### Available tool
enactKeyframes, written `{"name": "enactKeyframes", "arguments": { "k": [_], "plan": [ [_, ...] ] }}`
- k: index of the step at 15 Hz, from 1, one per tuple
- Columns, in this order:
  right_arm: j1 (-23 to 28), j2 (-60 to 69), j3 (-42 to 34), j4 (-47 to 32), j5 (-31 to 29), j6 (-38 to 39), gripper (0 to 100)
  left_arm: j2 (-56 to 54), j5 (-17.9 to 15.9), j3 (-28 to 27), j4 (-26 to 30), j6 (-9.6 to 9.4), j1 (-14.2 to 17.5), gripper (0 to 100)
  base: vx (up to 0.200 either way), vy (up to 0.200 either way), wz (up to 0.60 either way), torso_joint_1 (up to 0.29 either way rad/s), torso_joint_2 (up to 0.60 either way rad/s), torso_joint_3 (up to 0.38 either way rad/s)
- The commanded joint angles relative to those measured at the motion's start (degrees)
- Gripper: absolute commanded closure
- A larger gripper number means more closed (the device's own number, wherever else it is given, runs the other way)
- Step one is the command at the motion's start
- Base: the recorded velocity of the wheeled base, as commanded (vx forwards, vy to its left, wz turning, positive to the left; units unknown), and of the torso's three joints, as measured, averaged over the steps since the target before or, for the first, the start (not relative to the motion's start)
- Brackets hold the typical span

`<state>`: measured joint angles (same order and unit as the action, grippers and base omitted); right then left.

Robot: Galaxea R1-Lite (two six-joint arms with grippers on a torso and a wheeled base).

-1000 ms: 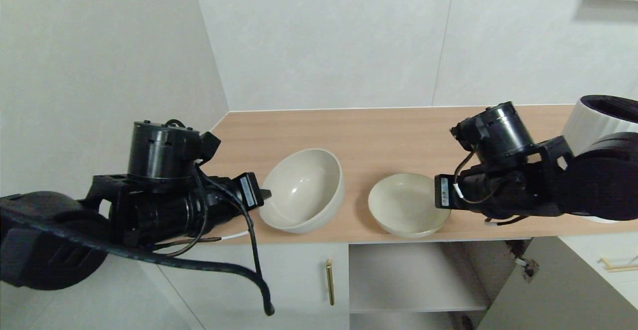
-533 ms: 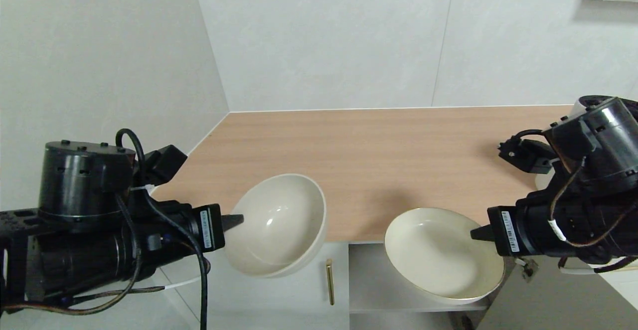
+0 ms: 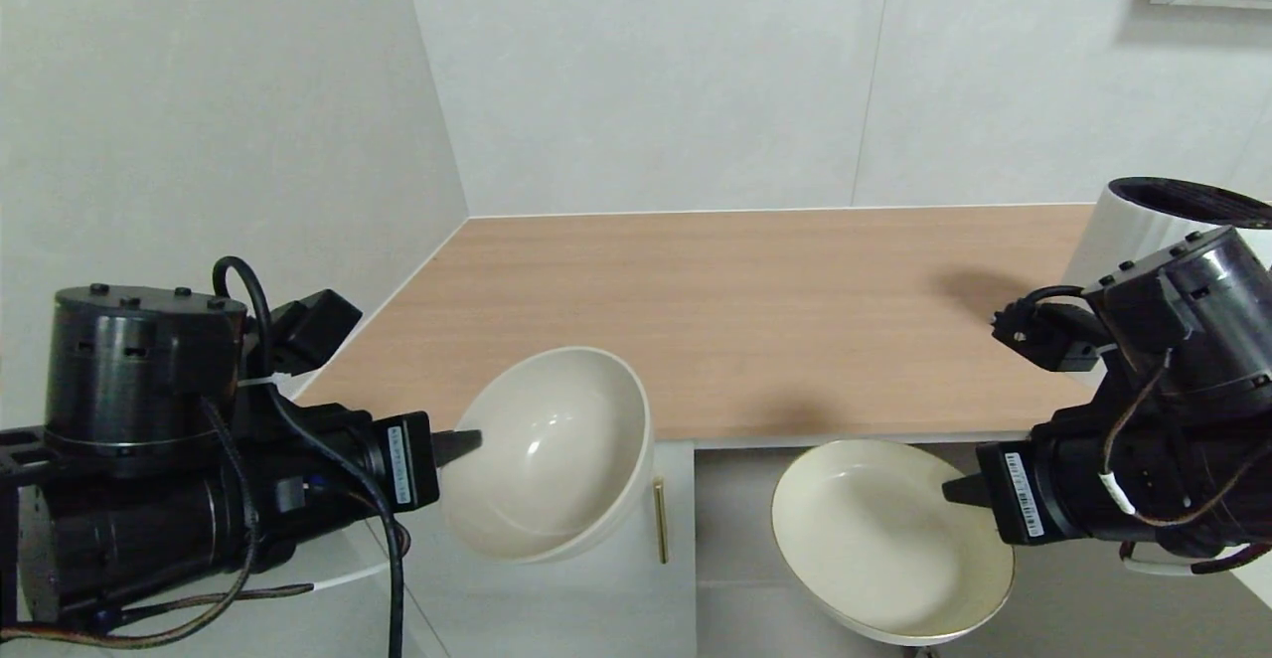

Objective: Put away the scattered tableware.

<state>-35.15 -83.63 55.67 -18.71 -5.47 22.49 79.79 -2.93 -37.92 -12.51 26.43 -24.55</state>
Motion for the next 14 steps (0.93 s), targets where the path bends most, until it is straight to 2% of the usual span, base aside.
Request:
{"name": "enactKeyframes", "arguments": {
  "k": [1,12,14],
  "plan": [
    [0.0,-1.1,0.0,0.1,-0.1,0.0,100,0.1,0.0,0.0,-0.1,0.03,-0.3,100,0.000,0.000,0.00,0.000,0.00,0.000],
    [0.1,-2.9,-2.1,4.2,-0.5,0.0,100,1.6,0.0,0.3,-0.3,0.03,-1.3,100,0.000,0.000,0.00,0.000,0.00,0.000],
    [0.1,-2.8,-2.1,4.3,-0.5,0.0,100,1.6,0.0,0.3,-0.3,0.03,-1.3,100,0.000,0.000,0.00,-0.090,0.21,0.120]
  ]
}}
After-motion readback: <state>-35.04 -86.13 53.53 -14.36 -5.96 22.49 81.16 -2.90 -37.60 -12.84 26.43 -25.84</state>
